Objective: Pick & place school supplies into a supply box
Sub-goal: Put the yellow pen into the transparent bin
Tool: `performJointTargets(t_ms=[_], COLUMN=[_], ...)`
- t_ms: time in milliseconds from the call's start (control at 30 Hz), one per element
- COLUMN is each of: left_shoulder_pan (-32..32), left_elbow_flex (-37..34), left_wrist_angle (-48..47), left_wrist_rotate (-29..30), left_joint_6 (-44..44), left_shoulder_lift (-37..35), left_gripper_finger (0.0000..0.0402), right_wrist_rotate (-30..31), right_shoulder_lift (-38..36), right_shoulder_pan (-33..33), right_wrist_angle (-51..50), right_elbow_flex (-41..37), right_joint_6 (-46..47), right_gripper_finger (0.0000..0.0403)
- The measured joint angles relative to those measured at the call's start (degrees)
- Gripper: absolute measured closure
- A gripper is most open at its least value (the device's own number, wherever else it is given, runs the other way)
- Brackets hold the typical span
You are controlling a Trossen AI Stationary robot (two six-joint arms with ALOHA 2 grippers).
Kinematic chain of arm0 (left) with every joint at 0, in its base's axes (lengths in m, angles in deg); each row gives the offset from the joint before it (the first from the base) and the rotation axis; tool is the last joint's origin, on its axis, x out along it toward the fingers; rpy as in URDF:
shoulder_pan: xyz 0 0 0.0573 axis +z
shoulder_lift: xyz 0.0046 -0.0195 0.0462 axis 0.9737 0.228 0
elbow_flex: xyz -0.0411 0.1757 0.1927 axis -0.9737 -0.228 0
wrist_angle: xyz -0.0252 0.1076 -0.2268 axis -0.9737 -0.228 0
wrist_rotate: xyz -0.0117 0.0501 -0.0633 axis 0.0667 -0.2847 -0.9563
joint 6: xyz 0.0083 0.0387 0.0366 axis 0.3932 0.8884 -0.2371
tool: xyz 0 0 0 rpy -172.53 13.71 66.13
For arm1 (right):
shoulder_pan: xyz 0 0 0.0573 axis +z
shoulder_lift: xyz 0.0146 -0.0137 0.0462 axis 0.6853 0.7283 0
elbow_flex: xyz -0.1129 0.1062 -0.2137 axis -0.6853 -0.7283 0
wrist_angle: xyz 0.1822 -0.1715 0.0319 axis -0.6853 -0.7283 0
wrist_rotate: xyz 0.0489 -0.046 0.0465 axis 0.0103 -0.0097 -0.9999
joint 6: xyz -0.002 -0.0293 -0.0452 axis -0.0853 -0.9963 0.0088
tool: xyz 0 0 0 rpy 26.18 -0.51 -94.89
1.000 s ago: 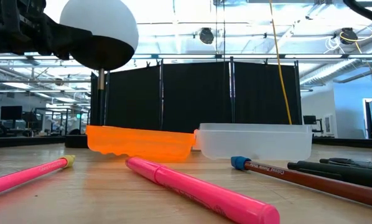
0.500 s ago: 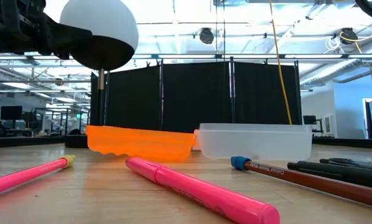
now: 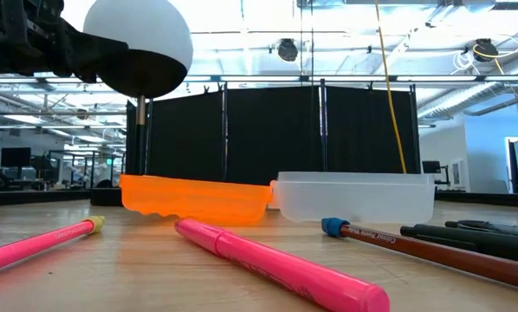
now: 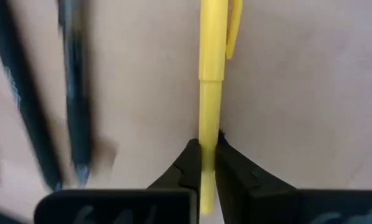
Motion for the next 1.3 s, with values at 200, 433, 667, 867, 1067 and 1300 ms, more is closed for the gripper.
performJointTargets(t_ms=[200,433,667,867,1067,1300], left_shoulder_pan=[-0.1,-0.1,-0.1,-0.1,-0.1,-0.1], left_elbow_flex=[0.0,0.0,0.0,0.0,0.0,0.0], left_wrist_angle=[0.0,-0.2,-0.2,-0.4,-1.0,-2.3], left_wrist_rotate=[-0.1,-0.2,-0.2,-0.2,-0.2,0.0], left_joint_6=[-0.4,-0.9,-3.1,-2.8,-2.8,-2.8], left_shoulder_lift=[0.0,0.0,0.0,0.0,0.0,0.0], left_gripper_finger=[0.0392,0.0392,0.0392,0.0392,0.0392,0.0392], right_wrist_rotate=[8.7,7.9,15.4,26.9,19.2,10.2], right_shoulder_lift=[-4.8,-9.0,-13.1,-17.2,-19.1,-18.3], right_shoulder_pan=[-0.2,0.6,0.6,-4.0,-16.8,-29.6], right_wrist_angle=[-0.5,-0.9,-1.1,-1.2,2.8,15.2], right_elbow_flex=[-0.3,-0.2,0.0,0.0,0.1,-0.9], right_joint_6=[-1.0,-0.9,-2.5,-7.5,-20.9,-33.5], right_gripper_finger=[0.0386,0.0386,0.0386,0.0386,0.0386,0.0382])
